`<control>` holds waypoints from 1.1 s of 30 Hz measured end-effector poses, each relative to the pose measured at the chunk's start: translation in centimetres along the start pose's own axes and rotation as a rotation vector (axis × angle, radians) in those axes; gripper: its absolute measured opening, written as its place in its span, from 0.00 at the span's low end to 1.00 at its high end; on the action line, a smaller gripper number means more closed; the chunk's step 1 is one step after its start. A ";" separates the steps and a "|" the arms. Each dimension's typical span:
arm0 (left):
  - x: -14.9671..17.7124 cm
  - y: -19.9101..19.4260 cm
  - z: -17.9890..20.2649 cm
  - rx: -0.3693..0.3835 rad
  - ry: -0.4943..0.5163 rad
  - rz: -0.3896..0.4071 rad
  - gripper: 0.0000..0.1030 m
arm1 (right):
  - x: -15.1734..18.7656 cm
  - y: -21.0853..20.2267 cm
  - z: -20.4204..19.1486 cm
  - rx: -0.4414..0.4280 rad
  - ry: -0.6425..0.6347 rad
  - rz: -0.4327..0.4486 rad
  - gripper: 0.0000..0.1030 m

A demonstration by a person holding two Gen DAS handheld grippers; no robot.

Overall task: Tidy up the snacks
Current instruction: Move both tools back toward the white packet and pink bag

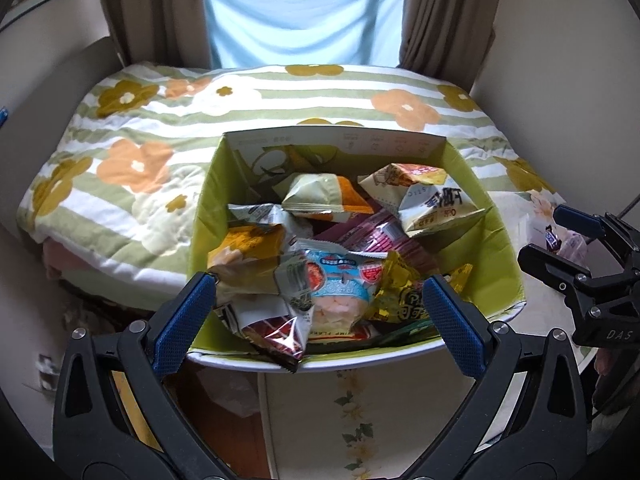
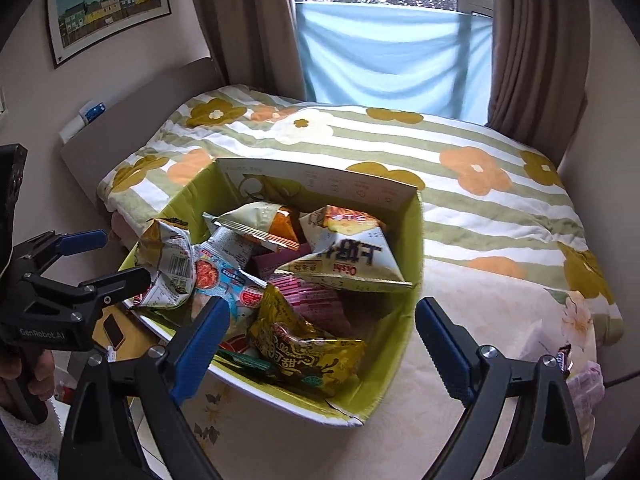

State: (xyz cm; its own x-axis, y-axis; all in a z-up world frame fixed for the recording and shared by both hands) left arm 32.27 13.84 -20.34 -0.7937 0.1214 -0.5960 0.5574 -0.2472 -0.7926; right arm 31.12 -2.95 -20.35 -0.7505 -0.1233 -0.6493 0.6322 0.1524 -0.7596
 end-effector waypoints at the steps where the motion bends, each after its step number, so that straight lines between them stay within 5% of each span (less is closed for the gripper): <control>1: -0.3 0.1 0.8 0.015 0.015 0.004 1.00 | 0.2 -0.5 0.7 0.017 0.019 0.004 0.90; 19: -2.6 2.9 19.3 0.181 0.189 0.001 1.00 | 6.8 -6.3 17.0 0.265 0.331 0.034 0.90; 33: -1.7 13.5 32.1 0.193 0.165 -0.139 1.00 | 14.0 -4.5 30.3 0.262 0.581 -0.065 0.90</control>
Point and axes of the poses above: each gripper's, at about its wrist camera, not at the fingertips, and y roughly the way its jaws point, z to its right, x to its underside, the point moved 9 cm from there along y, roughly the way its jaws point, and after that the axes turned 5 degrees about x, right-handed, at the moved point
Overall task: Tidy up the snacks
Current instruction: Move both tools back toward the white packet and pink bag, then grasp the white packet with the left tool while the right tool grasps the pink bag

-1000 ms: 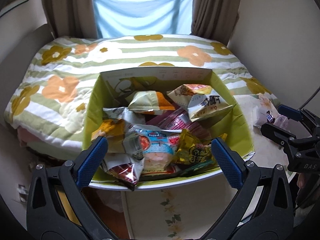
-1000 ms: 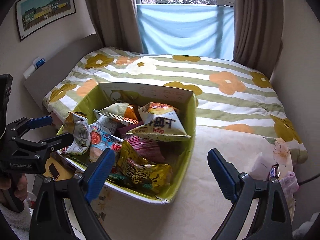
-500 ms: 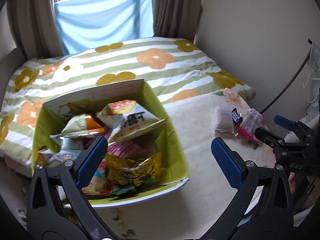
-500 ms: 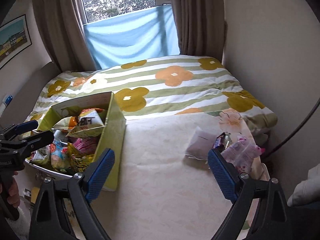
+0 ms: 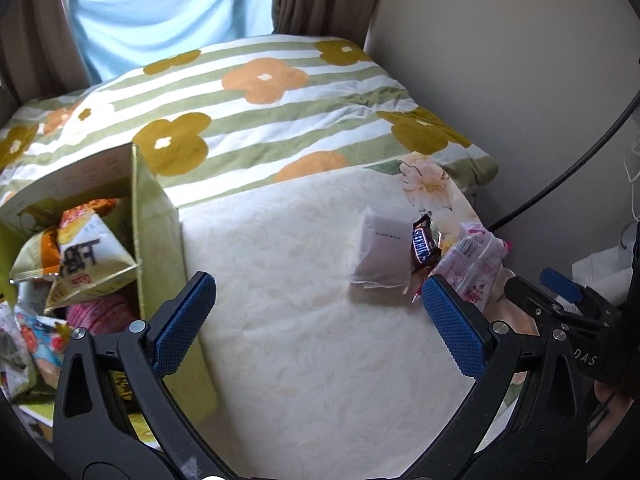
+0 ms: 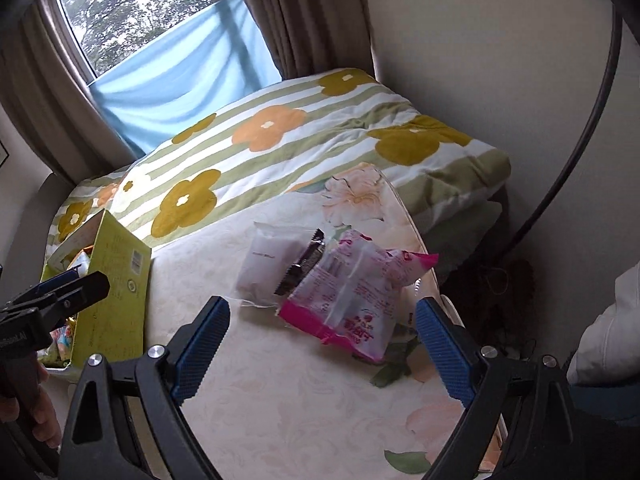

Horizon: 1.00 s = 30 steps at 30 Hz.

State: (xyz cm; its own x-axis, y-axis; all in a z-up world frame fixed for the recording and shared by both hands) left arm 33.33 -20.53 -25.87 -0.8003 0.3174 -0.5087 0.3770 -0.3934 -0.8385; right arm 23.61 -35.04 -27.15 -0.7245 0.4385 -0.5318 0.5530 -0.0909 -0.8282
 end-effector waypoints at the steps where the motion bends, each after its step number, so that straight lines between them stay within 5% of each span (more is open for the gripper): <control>1: 0.0 0.9 0.3 -0.001 -0.008 -0.008 1.00 | 0.1 0.7 0.5 -0.008 0.015 -0.015 0.90; 10: 1.0 7.6 1.4 -0.012 0.003 -0.122 0.99 | 0.2 5.6 2.0 -0.041 0.104 -0.070 0.90; 19: 0.9 10.9 1.7 0.019 0.068 -0.188 0.99 | -0.4 8.3 2.8 0.016 0.223 -0.073 0.89; 30: 0.6 13.0 3.0 0.065 0.139 -0.229 0.99 | -0.6 9.1 2.8 0.059 0.207 -0.081 0.67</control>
Point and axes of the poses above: each gripper's, at about its wrist camera, not at the fingertips, and y roughly the way its jaws point, z to its right, x to its underside, the point moved 9 cm from there along y, roughly the way its jaws point, and after that the axes turned 5 degrees about x, right-handed, at the moved point
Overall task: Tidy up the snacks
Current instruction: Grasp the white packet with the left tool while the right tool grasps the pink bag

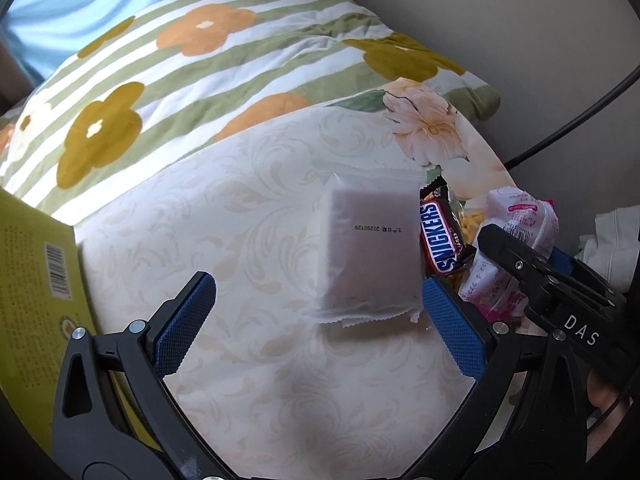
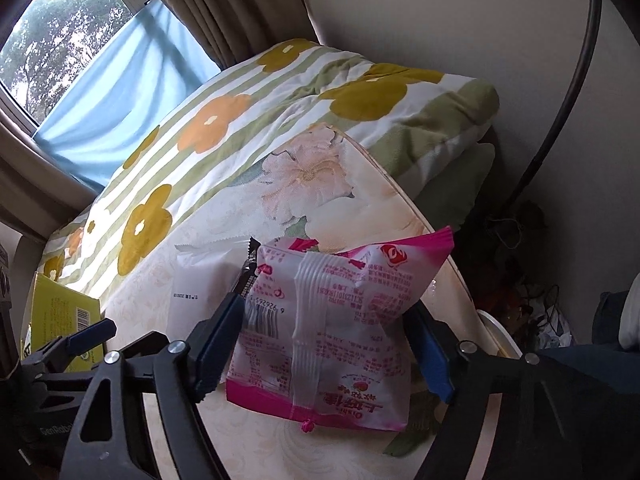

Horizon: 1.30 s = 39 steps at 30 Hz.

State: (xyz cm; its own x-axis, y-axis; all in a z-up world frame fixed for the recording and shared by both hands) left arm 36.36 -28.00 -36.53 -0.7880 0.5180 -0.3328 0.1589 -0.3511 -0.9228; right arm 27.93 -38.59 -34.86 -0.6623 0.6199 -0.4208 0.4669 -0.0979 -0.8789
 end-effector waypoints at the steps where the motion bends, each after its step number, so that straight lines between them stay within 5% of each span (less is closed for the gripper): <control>1: 0.1 0.2 0.2 0.001 0.009 -0.006 0.99 | -0.1 0.1 -0.1 0.001 -0.011 0.002 0.65; 8: 0.8 1.6 1.8 -0.006 0.087 -0.048 0.99 | -0.7 -0.9 -0.4 -0.016 -0.041 0.035 0.46; 37: -1.6 5.1 2.3 -0.087 0.192 -0.058 0.99 | -2.3 -2.7 -1.3 -0.055 -0.115 0.093 0.46; 39: -1.5 5.5 2.3 -0.076 0.181 -0.068 0.94 | -2.4 -2.7 -1.1 -0.056 -0.109 0.092 0.46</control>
Point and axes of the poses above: each gripper's, at about its wrist camera, not at the fingertips, and y roughly the way its jaws point, z to its right, x to its underside, the point moved 9 cm from there along y, roughly the way its jaws point, and after that the axes turned 5 degrees about x, right-handed, at the moved point
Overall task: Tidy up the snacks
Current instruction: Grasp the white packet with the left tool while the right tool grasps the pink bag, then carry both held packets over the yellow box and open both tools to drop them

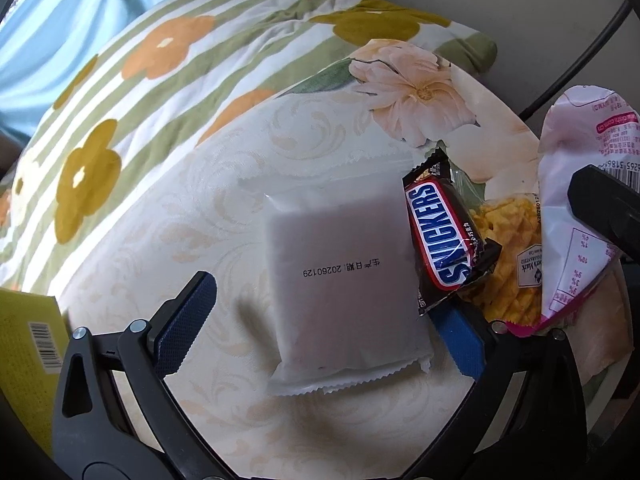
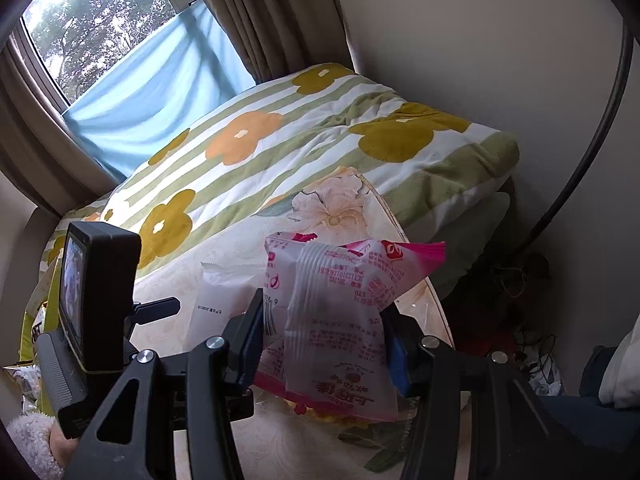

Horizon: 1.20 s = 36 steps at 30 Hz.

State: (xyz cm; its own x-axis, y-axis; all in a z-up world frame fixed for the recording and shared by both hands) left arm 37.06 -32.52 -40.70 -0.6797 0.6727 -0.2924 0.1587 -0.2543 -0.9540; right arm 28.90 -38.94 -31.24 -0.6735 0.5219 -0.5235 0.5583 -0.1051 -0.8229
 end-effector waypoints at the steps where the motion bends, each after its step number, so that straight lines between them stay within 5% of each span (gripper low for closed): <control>1: 0.1 0.2 0.1 0.022 -0.011 -0.008 0.83 | 0.0 0.0 0.1 0.000 0.002 0.000 0.46; 5: 0.4 -0.1 1.0 0.041 0.014 0.010 0.62 | 0.0 -0.1 0.1 -0.002 0.002 0.001 0.46; 21: 2.0 -3.6 -0.8 0.015 -0.070 0.057 0.59 | 0.0 -1.1 -1.0 -0.041 -0.029 0.009 0.46; 36: 2.2 -17.0 -4.3 -0.084 -0.236 0.289 0.59 | -2.2 -6.0 -6.7 -0.180 -0.219 0.080 0.46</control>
State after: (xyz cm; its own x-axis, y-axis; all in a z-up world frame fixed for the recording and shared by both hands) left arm 35.92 -23.76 -25.39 -0.7434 0.4003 -0.5358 0.4190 -0.3457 -0.8396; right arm 30.30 -33.74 -23.66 -0.7016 0.3209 -0.6362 0.6775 0.0234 -0.7352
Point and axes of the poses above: each gripper's, at about its wrist camera, not at the fingertips, and y roughly the way its jaws point, z to its right, x to its underside, the point moved 9 cm from there along y, roughly the way its jaws point, and after that the axes turned 5 degrees about x, right-handed, at the moved point
